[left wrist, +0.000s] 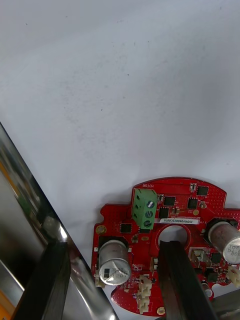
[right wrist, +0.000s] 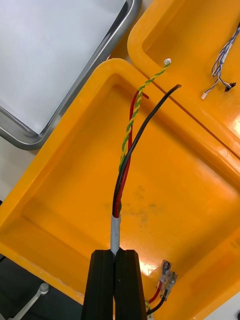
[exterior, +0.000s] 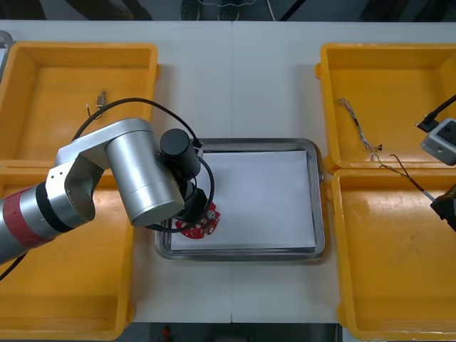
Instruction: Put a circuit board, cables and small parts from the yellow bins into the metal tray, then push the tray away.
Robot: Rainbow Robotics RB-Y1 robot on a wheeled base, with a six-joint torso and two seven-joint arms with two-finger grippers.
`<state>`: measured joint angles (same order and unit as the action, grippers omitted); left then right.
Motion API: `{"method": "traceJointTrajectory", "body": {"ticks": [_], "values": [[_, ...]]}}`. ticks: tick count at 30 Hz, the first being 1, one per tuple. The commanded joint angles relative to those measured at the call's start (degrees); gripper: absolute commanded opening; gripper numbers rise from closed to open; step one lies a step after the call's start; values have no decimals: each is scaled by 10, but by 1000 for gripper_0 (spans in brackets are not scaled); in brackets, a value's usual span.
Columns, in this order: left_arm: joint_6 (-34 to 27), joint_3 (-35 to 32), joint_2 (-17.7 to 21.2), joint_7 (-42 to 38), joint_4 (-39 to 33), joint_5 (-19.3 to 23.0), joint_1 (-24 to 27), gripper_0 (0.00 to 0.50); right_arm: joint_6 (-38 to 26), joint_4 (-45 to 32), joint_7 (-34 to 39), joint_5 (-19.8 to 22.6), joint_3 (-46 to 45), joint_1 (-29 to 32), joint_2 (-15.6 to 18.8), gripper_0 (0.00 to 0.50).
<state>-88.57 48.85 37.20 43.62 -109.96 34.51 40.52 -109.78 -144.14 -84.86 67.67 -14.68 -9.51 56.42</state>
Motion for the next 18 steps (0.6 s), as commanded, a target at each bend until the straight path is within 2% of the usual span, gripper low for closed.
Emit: {"method": "traceJointTrajectory", "body": {"ticks": [1,7,11,18], "values": [[2,-15,-13,-51,-17,9,21,500,-2,-1,16,2,4,-13,22,0],[-66,-71,-16,-52,-62,42,32,500,-2,-2,13,4,4,-13,22,0],[-117,-118,-12,-45,-83,79,42,500,-2,-9,10,6,4,-20,22,0],[-193,-212,26,-10,-97,158,69,500,-2,-10,9,15,69,-86,22,0]]}}
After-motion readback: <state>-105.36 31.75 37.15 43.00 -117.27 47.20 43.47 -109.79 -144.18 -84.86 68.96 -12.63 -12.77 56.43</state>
